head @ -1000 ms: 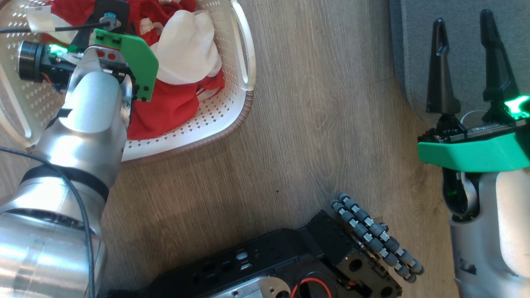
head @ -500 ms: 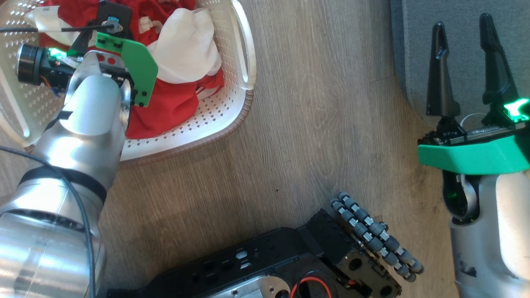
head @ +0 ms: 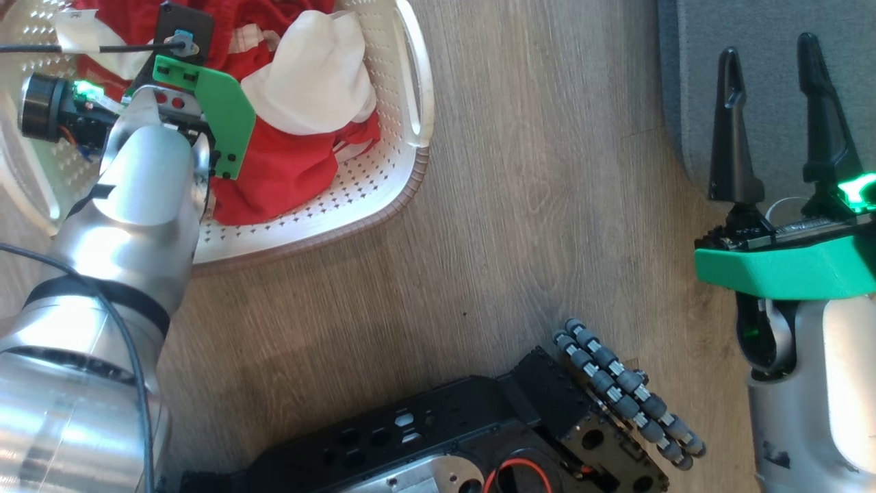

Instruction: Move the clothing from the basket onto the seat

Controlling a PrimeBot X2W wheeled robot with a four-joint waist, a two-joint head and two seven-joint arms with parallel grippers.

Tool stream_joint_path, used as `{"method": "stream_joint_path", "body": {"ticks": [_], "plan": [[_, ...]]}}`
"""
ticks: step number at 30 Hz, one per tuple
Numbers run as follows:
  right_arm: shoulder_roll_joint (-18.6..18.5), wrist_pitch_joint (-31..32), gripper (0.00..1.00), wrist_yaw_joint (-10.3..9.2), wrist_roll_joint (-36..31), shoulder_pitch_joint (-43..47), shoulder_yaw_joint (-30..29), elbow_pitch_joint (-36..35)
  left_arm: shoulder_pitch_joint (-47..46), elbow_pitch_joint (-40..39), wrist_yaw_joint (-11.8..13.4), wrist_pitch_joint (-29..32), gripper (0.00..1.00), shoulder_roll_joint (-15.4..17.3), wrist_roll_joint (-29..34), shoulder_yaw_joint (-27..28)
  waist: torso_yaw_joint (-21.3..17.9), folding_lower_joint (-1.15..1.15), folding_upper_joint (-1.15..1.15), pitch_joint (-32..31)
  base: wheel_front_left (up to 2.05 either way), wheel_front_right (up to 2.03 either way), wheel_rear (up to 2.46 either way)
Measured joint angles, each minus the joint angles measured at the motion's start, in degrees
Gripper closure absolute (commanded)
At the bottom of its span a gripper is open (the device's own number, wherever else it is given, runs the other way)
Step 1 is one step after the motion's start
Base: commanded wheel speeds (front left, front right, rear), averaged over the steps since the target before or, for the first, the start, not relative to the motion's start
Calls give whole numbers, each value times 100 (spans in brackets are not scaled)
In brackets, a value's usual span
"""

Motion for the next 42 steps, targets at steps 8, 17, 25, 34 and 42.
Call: {"method": "stream_joint_path", "body": {"ticks": [8, 17, 25, 34, 42], "plan": [[0, 0, 0, 0, -32, 32, -42, -4, -1, 2, -15, -159, 100, 1, -131, 0, 68, 0, 0, -26, 0, 0, 0], [0, 0, 0, 0, -157, -137, -99, 348, 298, -133, -200, -920, 100, -78, -712, 389, 280, 0, 0, -536, 0, 0, 0], [-1, 0, 0, 0, -567, -162, -166, 791, 1220, -1144, -413, -1018, 100, -94, -1062, 791, 624, 0, 0, -1461, 0, 0, 0], [-40, 0, 0, 0, -903, 377, -269, 1462, 2668, -2482, -520, -1018, 100, -94, -1118, 1098, 1102, 0, 0, -2662, 0, 0, 0], [-186, 0, 0, 0, -888, 744, -190, 1866, 3581, -3333, -511, -1018, 100, -71, -1179, 1318, 1385, -1, 0, -3575, 0, 0, 0]]}}
